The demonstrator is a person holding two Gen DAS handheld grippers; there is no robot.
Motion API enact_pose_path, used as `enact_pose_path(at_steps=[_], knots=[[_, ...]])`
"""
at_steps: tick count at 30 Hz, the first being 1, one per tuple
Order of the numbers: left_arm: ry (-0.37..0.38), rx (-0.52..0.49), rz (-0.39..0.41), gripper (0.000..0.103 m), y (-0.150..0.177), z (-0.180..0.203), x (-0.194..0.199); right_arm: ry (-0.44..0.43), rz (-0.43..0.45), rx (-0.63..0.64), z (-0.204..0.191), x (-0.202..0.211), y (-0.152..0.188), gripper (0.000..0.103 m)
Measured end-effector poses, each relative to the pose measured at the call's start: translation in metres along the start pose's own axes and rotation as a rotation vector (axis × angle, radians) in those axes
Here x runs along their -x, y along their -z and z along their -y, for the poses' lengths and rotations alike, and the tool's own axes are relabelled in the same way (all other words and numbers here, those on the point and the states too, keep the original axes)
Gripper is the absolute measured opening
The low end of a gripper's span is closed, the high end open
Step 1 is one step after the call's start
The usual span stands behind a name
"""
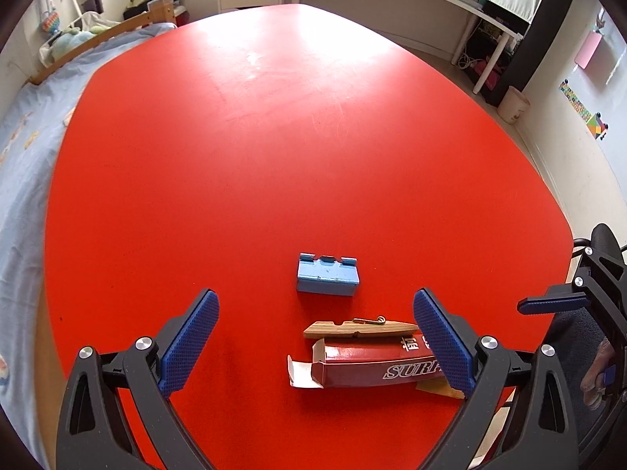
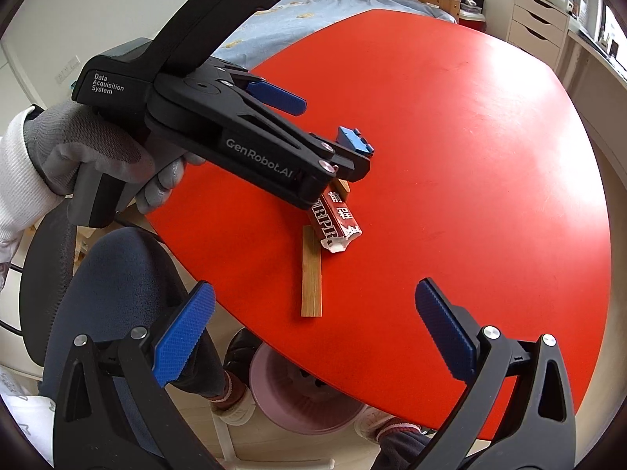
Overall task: Collect trash
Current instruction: 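Move both open grippers over the table toward the blue block and wooden stick, then grasp the blue block with the left gripper while the right grasps the wooden stick, then carry the block and stick over the wastebasket and open both grippers to drop them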
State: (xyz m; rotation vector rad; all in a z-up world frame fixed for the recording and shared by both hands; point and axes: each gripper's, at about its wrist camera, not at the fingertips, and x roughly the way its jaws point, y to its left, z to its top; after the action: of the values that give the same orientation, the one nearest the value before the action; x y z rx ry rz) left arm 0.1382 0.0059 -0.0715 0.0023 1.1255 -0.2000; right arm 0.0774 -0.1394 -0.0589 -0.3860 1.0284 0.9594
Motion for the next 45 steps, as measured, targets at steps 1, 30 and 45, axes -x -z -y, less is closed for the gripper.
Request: enact_pose_path(at_steps=[1,30,45], knots=[[0.001,-0.002,-0.002,0.095,0.000,0.000,-0.002,0.001,-0.003,0.001,0.000,-0.002,0.000,0.100],[-0.055,-0.034,0.041,0.031,-0.006,0.002,0.001,0.070,-0.002,0.053,-0.008,-0.003,0.015,0.011],[-0.072,-0.006,0.096,0.031,-0.004,0.007,0.036,0.077,0.033,0.026,-0.001,0.023,0.010,0.011]])
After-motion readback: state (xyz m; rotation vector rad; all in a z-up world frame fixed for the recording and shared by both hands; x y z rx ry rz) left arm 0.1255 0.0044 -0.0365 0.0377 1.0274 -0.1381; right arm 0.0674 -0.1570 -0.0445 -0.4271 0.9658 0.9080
